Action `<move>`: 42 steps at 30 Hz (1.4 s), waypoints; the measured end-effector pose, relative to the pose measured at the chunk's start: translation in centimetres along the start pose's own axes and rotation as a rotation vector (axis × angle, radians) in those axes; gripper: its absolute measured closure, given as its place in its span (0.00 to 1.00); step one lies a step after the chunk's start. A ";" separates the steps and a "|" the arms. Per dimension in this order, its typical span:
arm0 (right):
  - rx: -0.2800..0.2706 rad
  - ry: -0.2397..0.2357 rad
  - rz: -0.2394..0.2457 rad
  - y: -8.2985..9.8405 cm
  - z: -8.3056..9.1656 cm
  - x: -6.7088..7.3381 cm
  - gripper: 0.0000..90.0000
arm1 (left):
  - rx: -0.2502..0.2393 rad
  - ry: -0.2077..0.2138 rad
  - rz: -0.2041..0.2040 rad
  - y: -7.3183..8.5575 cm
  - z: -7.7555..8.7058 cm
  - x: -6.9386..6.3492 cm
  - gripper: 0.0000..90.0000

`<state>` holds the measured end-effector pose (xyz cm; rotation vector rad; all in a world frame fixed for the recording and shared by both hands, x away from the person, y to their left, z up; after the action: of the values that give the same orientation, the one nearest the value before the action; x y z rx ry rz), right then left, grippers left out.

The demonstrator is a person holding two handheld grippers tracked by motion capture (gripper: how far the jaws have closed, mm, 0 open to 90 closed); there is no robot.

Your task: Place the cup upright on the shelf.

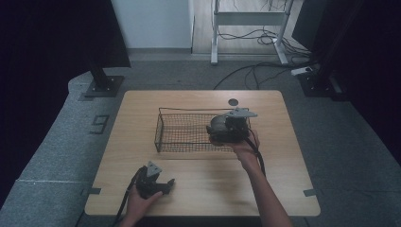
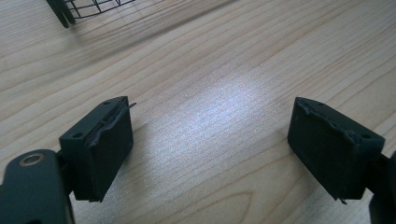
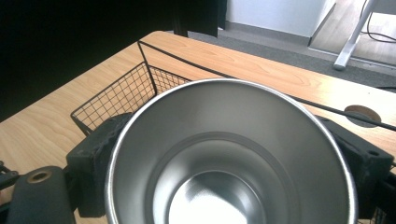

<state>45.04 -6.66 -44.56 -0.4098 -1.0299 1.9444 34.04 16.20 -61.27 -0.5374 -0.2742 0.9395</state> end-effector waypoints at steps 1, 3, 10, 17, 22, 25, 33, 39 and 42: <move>0.001 0.001 -0.001 0.0 0.0 -0.1 0.15 | 0.000 0.000 0.000 0.0 0.0 0.0 0.16; 0.003 0.004 -0.006 -0.1 -0.2 -0.3 0.15 | 0.000 0.000 0.000 0.0 0.0 0.0 0.16; 0.011 0.027 -0.005 -0.5 -0.6 -0.9 0.15 | 0.000 0.000 0.001 0.0 0.0 0.0 0.16; 0.016 0.043 -0.012 -1.0 -0.9 -1.8 0.15 | 0.000 0.000 0.000 0.0 0.0 0.0 0.16; 0.022 0.053 -0.019 -1.2 -1.2 -2.2 0.15 | 0.000 0.000 0.000 0.0 0.0 0.0 0.16; 0.024 0.059 -0.024 -1.4 -1.4 -2.5 0.15 | 0.000 0.000 0.000 0.0 0.0 0.0 0.16; 0.028 0.074 -0.040 -1.7 -1.9 -3.5 0.15 | -0.001 0.000 0.000 0.0 0.0 0.0 0.16; 0.040 0.084 -0.059 -1.5 -2.4 -4.2 0.15 | -0.002 0.000 0.001 0.0 0.0 0.0 0.16; 0.042 0.086 -0.065 -1.4 -2.7 -4.4 0.15 | -0.002 0.000 0.001 0.0 0.0 0.0 0.16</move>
<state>49.95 -8.56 -45.49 -0.4273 -0.9345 1.8714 34.06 16.19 -61.28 -0.5395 -0.2751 0.9403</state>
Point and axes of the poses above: each handheld gripper's, and its own axes: z roughly backward along the jaws, y roughly out of its underside, x roughly to its left, the point moved 9 cm from there along -z, roughly forward along the jaws, and after that the axes turned 10 degrees about x, right-handed, at the moved point
